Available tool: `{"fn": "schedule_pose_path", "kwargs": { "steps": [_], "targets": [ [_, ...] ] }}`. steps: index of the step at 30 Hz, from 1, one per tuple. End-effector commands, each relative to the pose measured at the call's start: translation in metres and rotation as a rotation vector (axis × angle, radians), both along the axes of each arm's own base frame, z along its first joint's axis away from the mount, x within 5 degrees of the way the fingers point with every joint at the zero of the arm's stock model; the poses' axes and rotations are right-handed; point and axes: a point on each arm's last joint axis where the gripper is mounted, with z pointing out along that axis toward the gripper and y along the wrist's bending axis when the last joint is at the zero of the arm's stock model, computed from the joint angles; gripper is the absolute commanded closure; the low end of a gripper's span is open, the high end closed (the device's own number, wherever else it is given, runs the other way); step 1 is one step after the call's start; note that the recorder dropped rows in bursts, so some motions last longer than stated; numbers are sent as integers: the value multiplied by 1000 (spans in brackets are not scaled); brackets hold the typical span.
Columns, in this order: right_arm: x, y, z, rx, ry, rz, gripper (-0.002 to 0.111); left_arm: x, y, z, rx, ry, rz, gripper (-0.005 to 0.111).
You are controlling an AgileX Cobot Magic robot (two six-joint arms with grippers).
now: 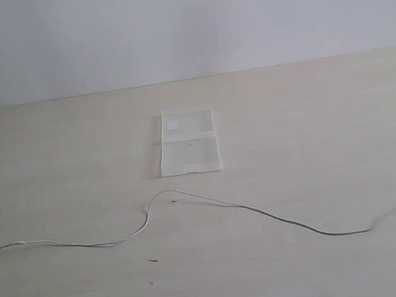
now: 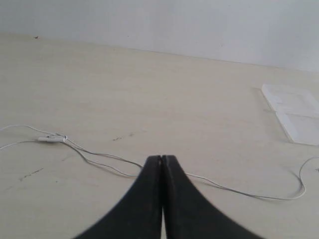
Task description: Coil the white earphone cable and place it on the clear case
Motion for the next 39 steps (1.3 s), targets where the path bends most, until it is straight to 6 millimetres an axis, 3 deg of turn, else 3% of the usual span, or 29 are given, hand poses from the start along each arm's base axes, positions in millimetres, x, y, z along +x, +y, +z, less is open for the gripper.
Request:
{"fn": "schedule_pose_path", "kwargs": {
  "steps": [1, 20, 24, 29, 36, 39],
  "targets": [
    [0, 0, -1, 6, -6, -6, 108, 0, 0, 1, -2, -8, 1, 107],
    [0, 0, -1, -1, -10, -4, 108, 0, 0, 1, -2, -8, 1, 107],
    [1, -2, 3, -200, -103, 24, 108, 0, 0, 1, -2, -8, 1, 107],
    [2, 0, 27, 99, -299, -5, 108, 0, 0, 1, -2, -8, 1, 107],
    [1, -8, 41, 803, -281, -82, 108, 0, 0, 1, -2, -8, 1, 107],
    [-4, -7, 62, 716, -357, -44, 108, 0, 0, 1, -2, -8, 1, 107]
  ]
}}
